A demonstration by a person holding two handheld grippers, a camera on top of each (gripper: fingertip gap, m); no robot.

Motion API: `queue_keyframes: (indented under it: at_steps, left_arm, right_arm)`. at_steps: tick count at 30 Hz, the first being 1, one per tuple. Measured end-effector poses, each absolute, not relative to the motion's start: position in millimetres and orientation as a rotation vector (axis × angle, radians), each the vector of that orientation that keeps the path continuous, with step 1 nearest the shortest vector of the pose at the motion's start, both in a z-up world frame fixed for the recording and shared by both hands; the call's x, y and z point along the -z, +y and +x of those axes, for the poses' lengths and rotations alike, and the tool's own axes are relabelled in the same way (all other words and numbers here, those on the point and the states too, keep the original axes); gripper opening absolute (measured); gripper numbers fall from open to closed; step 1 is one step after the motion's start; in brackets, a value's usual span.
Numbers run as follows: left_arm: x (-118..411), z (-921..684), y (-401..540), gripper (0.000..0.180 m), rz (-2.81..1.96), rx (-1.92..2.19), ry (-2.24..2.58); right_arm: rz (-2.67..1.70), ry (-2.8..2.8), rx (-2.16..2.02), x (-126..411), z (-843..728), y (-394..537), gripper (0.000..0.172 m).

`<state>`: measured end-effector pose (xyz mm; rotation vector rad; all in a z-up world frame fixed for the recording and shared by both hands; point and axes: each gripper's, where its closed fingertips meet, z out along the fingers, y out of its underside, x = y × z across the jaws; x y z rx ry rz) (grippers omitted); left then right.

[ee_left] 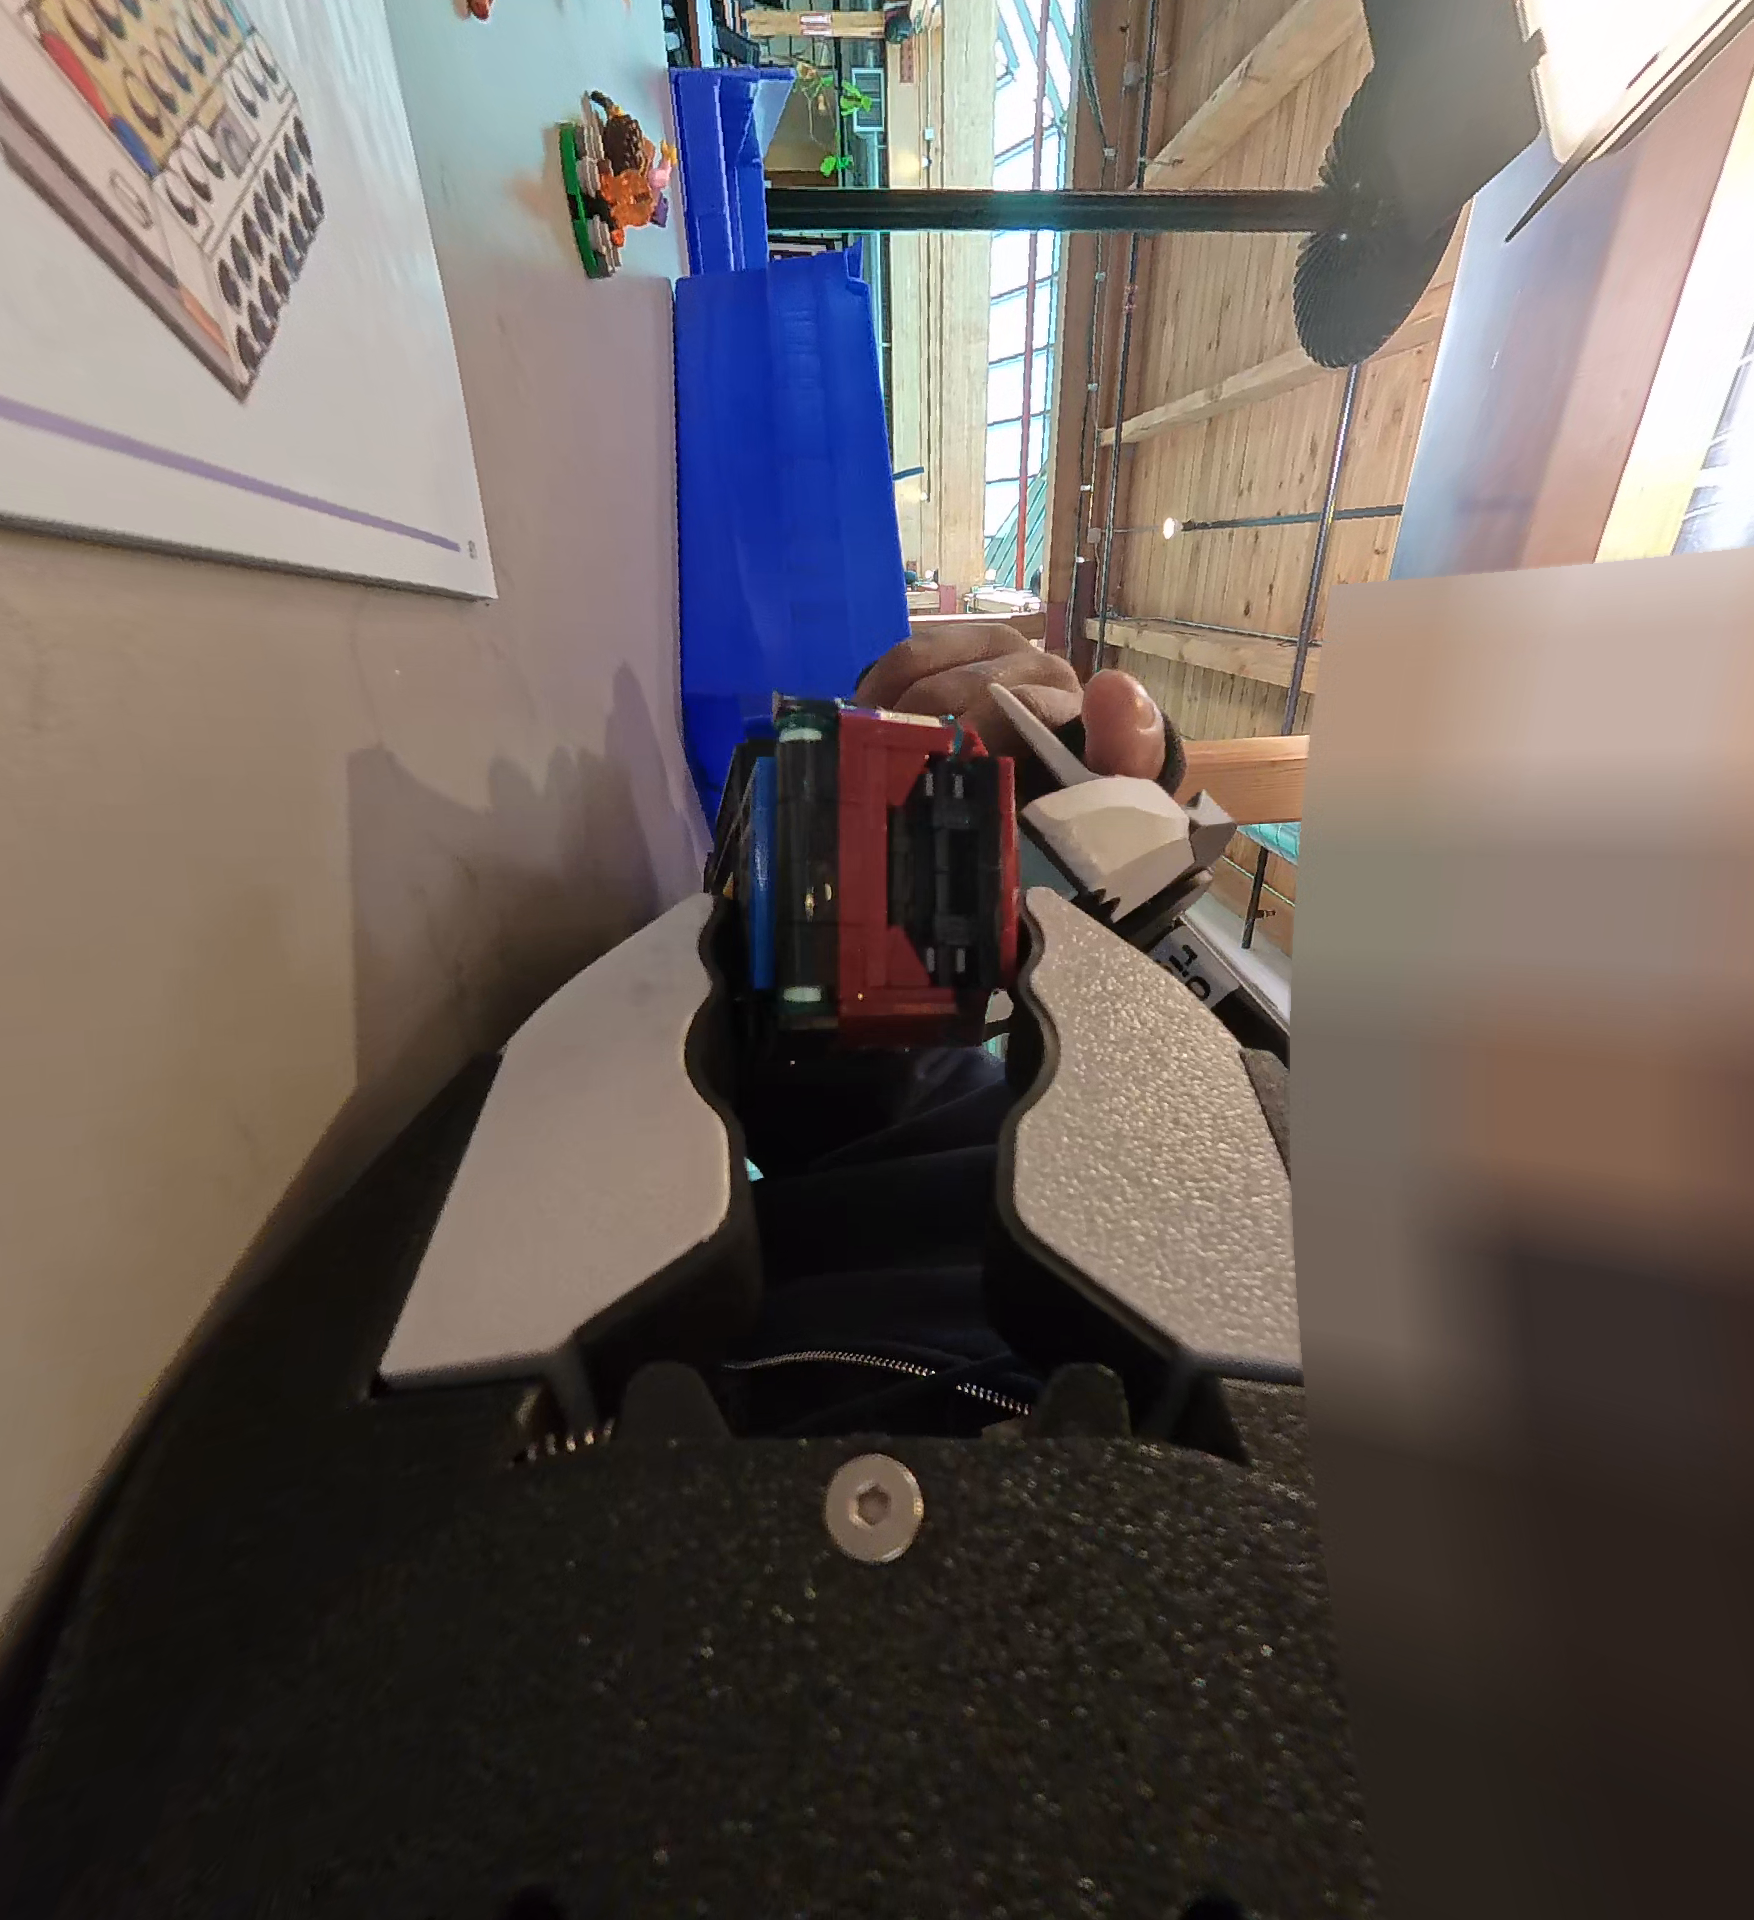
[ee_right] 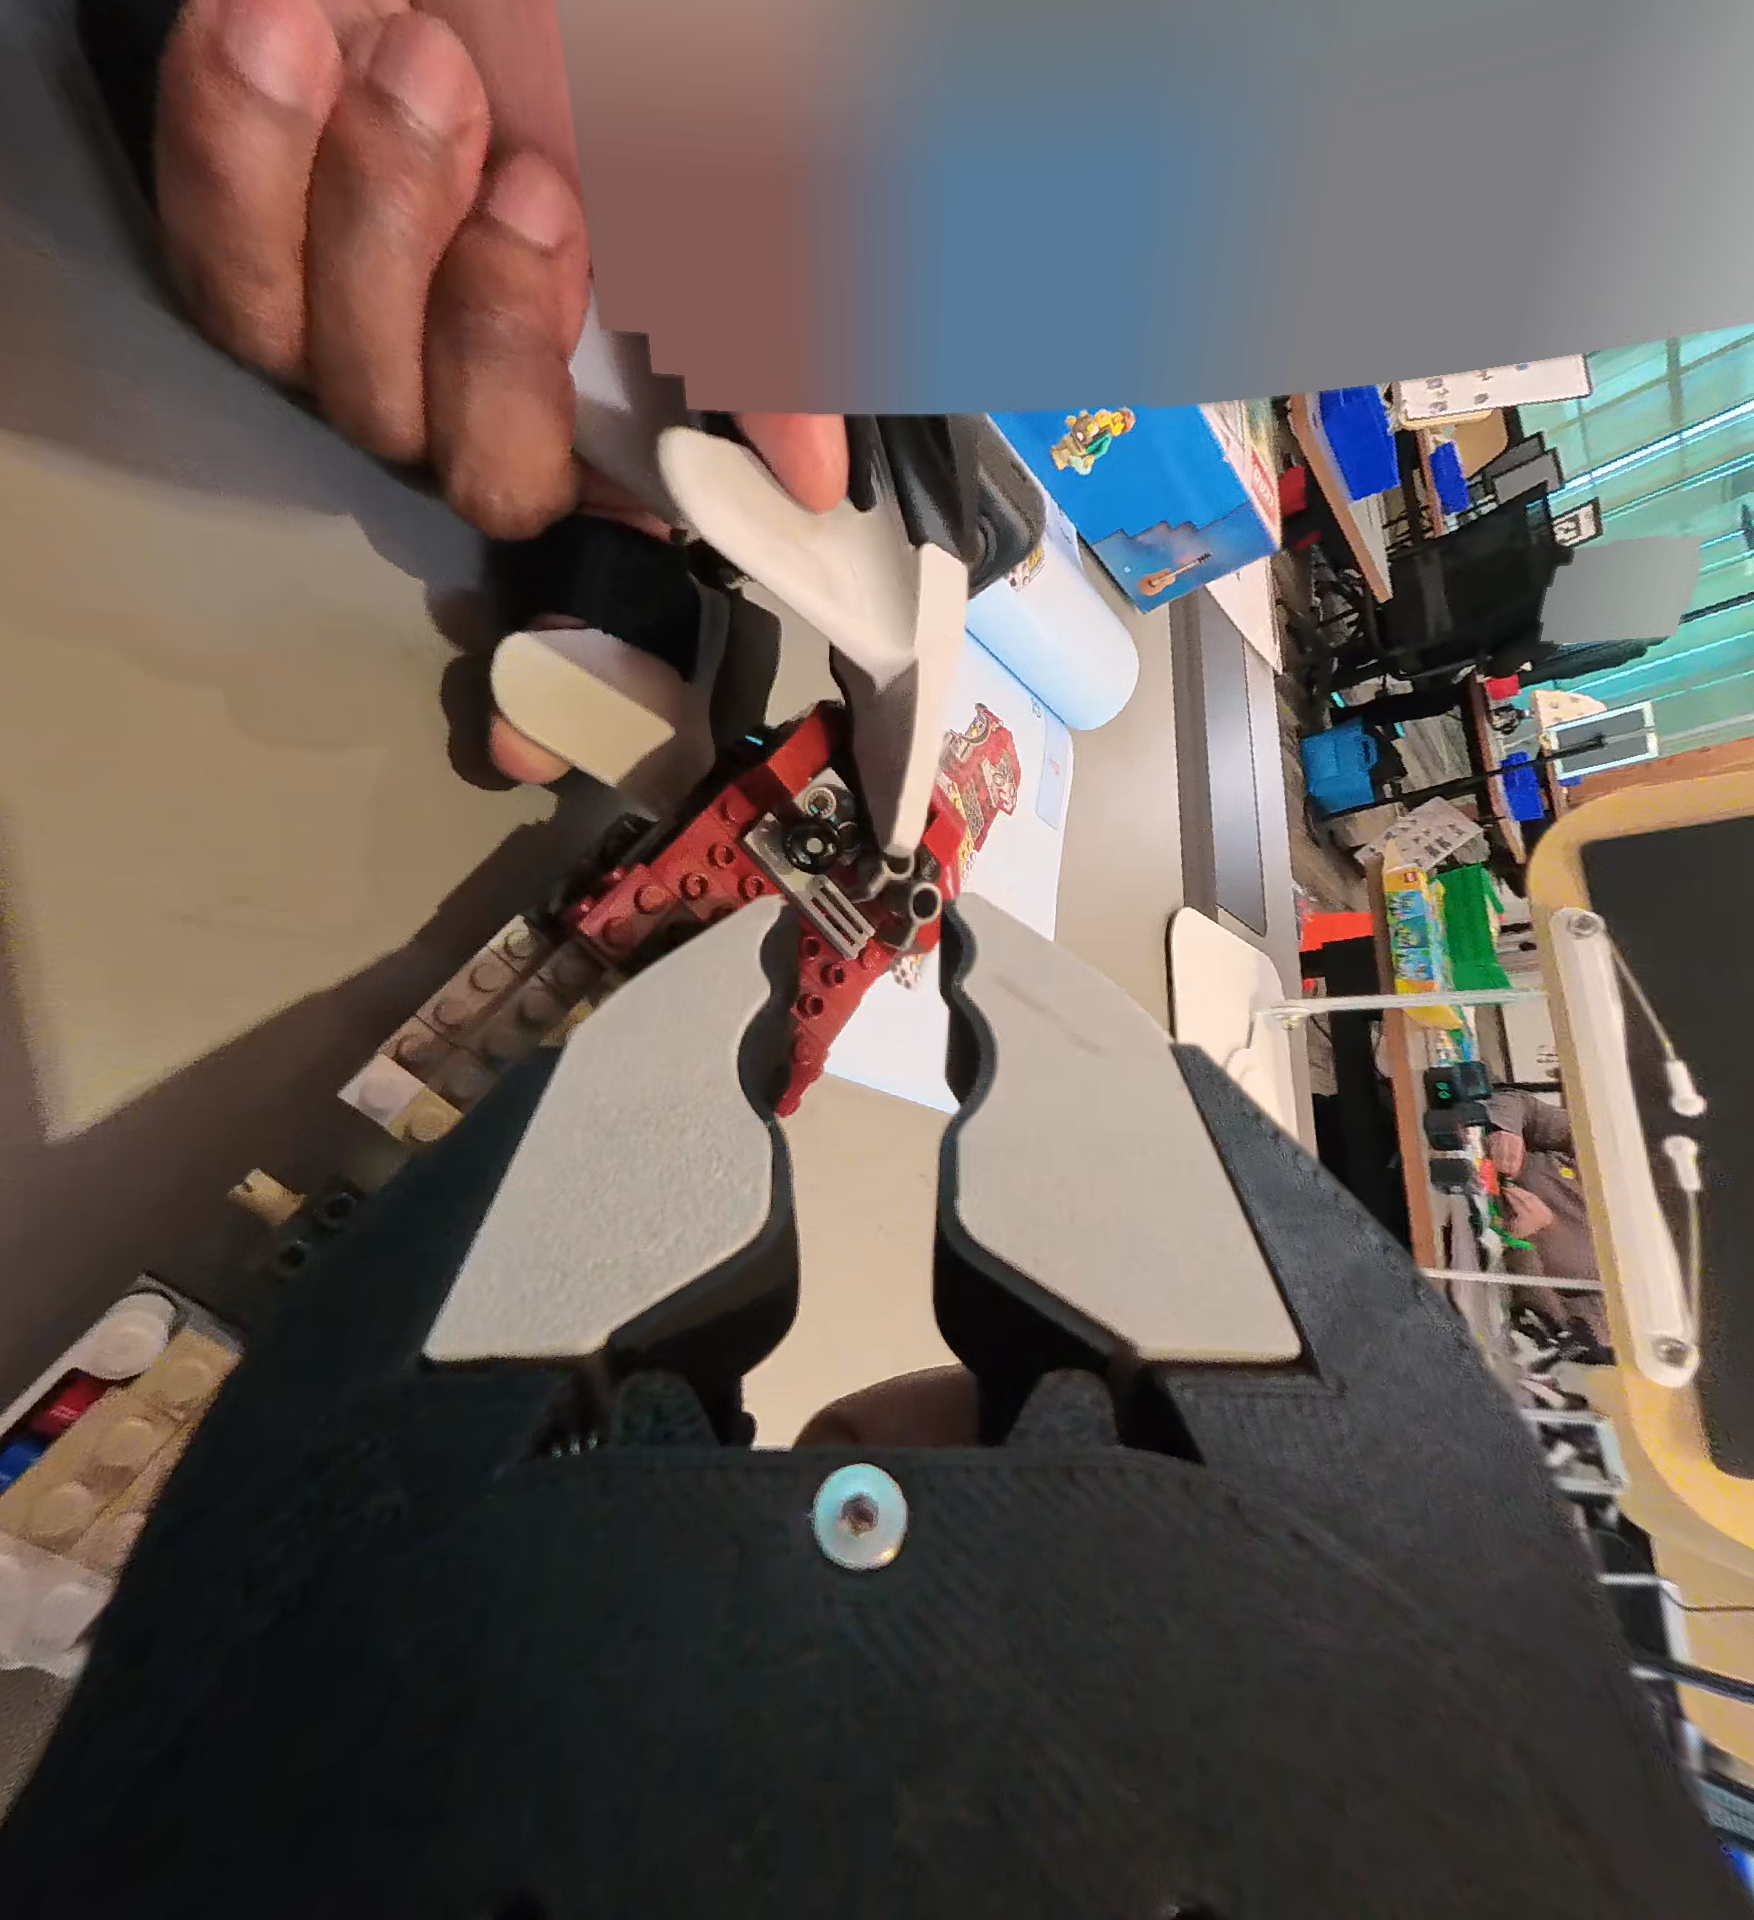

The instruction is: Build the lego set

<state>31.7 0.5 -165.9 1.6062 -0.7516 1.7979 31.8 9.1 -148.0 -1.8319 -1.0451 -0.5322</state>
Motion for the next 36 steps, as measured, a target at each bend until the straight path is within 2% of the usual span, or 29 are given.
queue_keyframes:
  at_steps: [13, 36]
  left_arm:
    - [166.7, 31.1, -0.5, 0.05, 1.627, -1.798, -0.791]
    - [162.4, 31.1, -0.9, 0.049, 1.664, -1.83, -0.844]
  right_arm:
    - [-1.843, -1.118, 0.653, 153.2, 30.9, 10.6, 0.025]
    - [-1.869, -1.044, 0.605, 148.7, 26.0, 13.3, 0.023]
